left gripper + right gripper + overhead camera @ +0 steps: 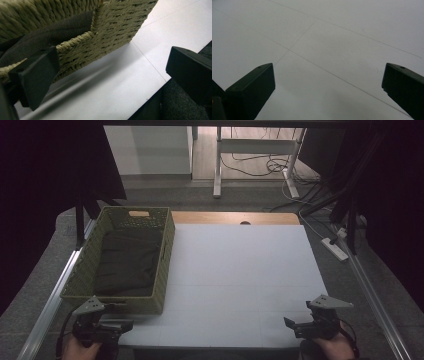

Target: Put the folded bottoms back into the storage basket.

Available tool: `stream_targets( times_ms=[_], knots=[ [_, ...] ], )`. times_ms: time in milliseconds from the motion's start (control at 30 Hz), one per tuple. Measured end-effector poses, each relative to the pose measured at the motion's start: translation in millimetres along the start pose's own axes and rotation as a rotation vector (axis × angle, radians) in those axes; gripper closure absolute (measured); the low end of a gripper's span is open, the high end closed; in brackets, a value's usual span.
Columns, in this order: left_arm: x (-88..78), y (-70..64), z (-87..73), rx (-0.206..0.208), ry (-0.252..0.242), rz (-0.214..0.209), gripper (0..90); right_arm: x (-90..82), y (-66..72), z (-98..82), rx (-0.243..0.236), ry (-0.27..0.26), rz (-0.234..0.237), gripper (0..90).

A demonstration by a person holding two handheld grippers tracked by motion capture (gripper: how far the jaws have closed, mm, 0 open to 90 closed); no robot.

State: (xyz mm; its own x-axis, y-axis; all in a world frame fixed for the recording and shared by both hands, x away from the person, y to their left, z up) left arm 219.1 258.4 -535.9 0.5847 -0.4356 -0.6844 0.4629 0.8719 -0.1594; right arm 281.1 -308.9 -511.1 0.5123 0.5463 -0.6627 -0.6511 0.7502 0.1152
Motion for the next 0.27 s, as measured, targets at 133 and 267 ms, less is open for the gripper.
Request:
stream_targets(
  times_ms=[133,267],
  knots=[
    [0.1,0.3,-0.1,-0.003,0.001,0.002,0.3,-2.1,-0.6,-2.2,0.007,0.006,-0.006,0.0],
    [0.7,0.1,0.9,-0.006,0.002,0.003,0.3,-2.2,-1.4,-3.5,0.012,0.014,-0.008,0.0]
  ],
)
Point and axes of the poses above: each handheld gripper's, and its own axes: x roughly forward along the jaws, z roughly out of its top, y roughly to its left, the point moved 5 cm from there along x, roughly forward along the jaws, and after that the axes turned 7 degrees about z, right-handed, at the moved point
